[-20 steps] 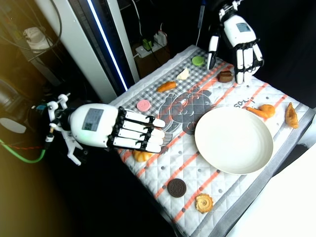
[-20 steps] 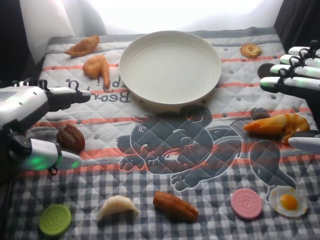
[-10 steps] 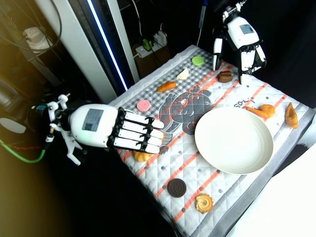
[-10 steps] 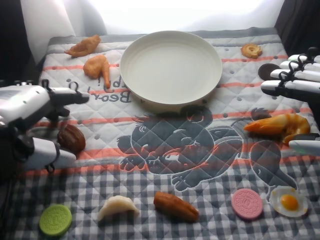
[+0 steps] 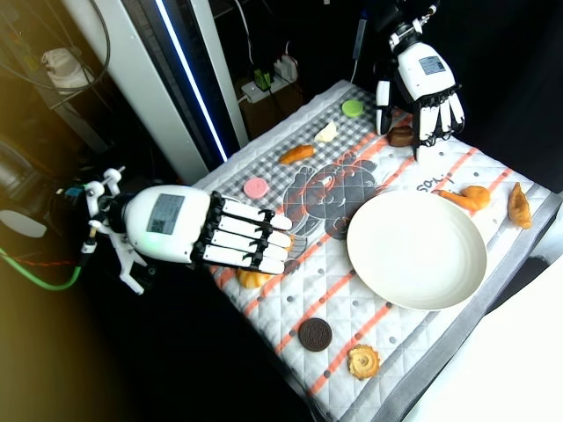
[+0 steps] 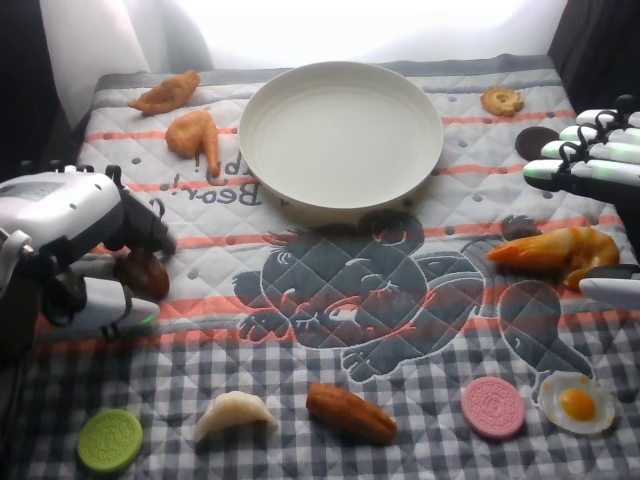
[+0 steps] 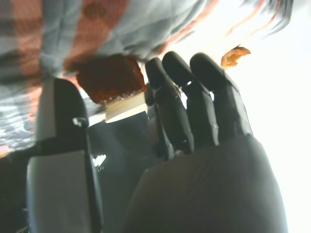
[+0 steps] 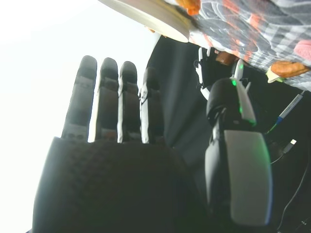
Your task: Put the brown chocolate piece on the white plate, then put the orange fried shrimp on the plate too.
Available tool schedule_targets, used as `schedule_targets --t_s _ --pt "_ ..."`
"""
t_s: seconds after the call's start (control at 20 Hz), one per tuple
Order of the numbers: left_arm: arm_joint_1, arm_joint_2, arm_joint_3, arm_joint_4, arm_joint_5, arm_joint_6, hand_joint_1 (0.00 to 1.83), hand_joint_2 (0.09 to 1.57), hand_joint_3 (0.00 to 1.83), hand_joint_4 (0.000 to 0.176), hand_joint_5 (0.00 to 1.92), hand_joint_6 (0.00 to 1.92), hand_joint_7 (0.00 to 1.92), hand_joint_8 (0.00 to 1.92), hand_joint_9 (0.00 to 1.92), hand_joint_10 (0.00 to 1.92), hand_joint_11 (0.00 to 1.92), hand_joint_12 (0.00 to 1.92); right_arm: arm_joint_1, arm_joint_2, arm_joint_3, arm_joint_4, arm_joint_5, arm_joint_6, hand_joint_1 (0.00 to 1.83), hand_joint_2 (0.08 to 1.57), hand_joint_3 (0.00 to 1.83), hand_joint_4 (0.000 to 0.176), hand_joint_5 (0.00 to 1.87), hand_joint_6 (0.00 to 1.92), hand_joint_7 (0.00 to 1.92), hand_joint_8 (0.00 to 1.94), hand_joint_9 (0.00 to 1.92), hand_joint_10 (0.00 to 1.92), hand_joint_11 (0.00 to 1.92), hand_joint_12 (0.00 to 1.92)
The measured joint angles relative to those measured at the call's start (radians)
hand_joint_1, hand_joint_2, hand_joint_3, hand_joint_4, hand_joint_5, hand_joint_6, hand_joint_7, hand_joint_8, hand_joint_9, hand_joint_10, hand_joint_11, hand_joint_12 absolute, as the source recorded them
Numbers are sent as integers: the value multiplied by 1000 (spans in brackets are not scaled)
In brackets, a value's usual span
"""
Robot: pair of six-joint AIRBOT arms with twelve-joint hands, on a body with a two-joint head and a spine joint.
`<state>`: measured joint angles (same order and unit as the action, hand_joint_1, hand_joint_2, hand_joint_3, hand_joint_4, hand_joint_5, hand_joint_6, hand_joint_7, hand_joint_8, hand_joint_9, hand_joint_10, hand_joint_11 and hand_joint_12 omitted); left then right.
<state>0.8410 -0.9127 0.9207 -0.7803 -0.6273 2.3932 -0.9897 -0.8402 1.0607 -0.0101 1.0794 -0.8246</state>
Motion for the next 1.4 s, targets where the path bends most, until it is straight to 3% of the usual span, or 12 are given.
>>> schedule_targets --t_s 0.2,0.35,0.5,0.85,0.9,0.95,1.0,1.05,1.25,1.3,1.35,1.4 --pt "0 0 0 -10 8 0 1253 1134 0 0 1103 553 853 1392 565 1368 226 1683 -7 0 0 2 1 4 585 1209 1 20 339 4 316 3 269 4 205 98" --pt "-1 0 2 -12 9 0 1260 1116 0 0 1136 511 885 1328 609 1216 237 1433 -7 0 0 3 0 5 459 1192 0 106 307 0 267 0 217 0 172 73" --pt "-33 0 2 3 13 5 1267 1104 0 0 1181 403 914 1306 649 1423 222 1684 -7 0 0 2 0 5 469 1197 0 128 302 1 249 6 190 4 143 54" --pt "-192 -45 56 92 45 8 1280 1058 4 0 1361 72 1006 1140 779 1132 305 1543 -7 -1 0 5 0 6 535 1203 0 130 304 3 245 3 173 1 145 40" --pt "-246 -86 99 100 71 7 1270 1024 3 0 1394 115 1108 881 970 631 395 1191 -13 -2 0 5 4 6 541 1202 0 118 306 3 247 4 172 1 141 37" --pt "-289 -120 134 105 93 6 1273 1020 0 0 1383 125 1141 837 1051 524 448 1219 -13 -4 2 5 4 6 560 1199 0 92 310 4 254 5 173 1 130 32" --pt "-328 -157 174 107 116 8 1369 1026 0 0 1366 110 1179 669 1041 968 525 1120 -13 -6 4 6 2 6 561 1192 0 102 309 3 260 6 182 5 141 36" --pt "-362 -196 214 108 137 7 1289 1013 4 0 1368 165 1191 701 1062 621 564 1049 -13 -9 6 6 2 6 574 1199 0 105 309 2 262 6 185 5 145 37" --pt "-417 -325 362 87 249 8 1270 1090 0 0 1347 27 930 1298 783 1457 322 1670 -11 -23 17 6 2 6 583 1205 2 113 312 0 267 1 197 3 181 46" --pt "-418 -351 397 69 277 7 1271 1087 0 0 1346 34 938 1278 772 1411 279 1667 -10 -32 20 13 1 6 601 1206 1 108 316 2 268 1 202 4 183 45" --pt "-420 -372 426 48 301 8 1130 974 0 0 1049 8 738 885 651 1186 129 1564 -8 -37 23 10 1 6 594 1202 0 113 304 0 261 0 194 0 172 39" --pt "-419 -381 444 25 319 8 1076 915 0 83 747 1 583 366 517 646 25 1296 -6 -40 23 2 -1 7 584 1192 0 111 309 3 271 4 203 4 185 43"
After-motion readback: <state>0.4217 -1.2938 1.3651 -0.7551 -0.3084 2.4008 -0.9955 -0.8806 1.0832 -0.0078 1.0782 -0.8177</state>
